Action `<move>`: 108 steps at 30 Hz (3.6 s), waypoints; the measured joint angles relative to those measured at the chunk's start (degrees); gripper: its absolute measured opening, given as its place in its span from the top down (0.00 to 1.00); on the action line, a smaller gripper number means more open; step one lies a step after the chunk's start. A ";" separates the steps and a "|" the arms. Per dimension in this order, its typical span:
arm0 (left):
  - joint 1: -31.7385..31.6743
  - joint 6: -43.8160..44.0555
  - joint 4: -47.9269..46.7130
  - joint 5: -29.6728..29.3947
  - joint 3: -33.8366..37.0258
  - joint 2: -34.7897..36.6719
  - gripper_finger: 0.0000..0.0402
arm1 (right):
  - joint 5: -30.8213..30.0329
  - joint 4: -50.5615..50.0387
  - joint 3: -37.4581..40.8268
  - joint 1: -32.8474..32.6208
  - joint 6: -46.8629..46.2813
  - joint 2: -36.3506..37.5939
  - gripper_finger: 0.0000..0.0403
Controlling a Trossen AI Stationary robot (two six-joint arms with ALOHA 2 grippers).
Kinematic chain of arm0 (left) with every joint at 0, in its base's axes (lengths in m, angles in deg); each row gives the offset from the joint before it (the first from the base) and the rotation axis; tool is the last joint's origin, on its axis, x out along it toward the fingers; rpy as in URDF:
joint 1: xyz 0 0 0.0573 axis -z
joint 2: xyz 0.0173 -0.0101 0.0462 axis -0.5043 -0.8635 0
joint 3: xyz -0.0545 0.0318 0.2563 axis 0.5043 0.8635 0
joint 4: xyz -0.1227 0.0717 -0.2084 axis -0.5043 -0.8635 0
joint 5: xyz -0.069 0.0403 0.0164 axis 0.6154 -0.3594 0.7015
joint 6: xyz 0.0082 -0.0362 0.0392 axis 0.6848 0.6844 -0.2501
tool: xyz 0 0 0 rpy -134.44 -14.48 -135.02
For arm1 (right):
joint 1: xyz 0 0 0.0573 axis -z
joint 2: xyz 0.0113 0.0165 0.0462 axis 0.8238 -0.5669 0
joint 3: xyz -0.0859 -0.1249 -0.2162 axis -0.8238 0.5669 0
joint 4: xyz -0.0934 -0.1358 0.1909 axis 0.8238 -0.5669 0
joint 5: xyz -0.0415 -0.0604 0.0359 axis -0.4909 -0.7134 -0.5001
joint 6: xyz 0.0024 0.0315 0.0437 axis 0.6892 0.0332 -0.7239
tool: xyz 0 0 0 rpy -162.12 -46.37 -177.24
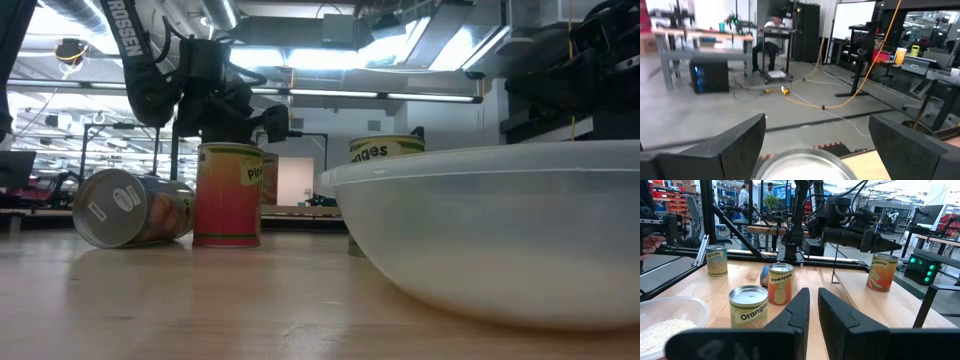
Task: Pick and place cans onto a shelf
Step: Put the canned green bean on the shelf
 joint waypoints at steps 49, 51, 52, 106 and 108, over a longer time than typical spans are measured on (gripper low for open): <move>-1.87 -0.84 -67.18 23.84 -37.40 12.53 0.14 | 0.00 0.03 0.00 -0.01 0.02 -0.01 0.89; -2.74 -2.53 -73.05 23.63 -40.63 12.52 0.14 | 0.00 0.03 0.00 -0.02 0.02 0.00 0.89; -3.20 -3.38 -75.43 23.50 -41.96 12.55 0.14 | 0.00 0.03 -0.01 -0.01 0.02 -0.02 0.89; -17.09 -6.22 -102.30 35.40 -40.83 4.00 0.22 | 0.00 0.03 0.00 0.00 0.22 0.00 0.89; -17.07 -6.20 -102.30 35.43 -40.83 3.96 0.26 | 0.00 0.03 0.00 0.02 0.22 0.00 0.89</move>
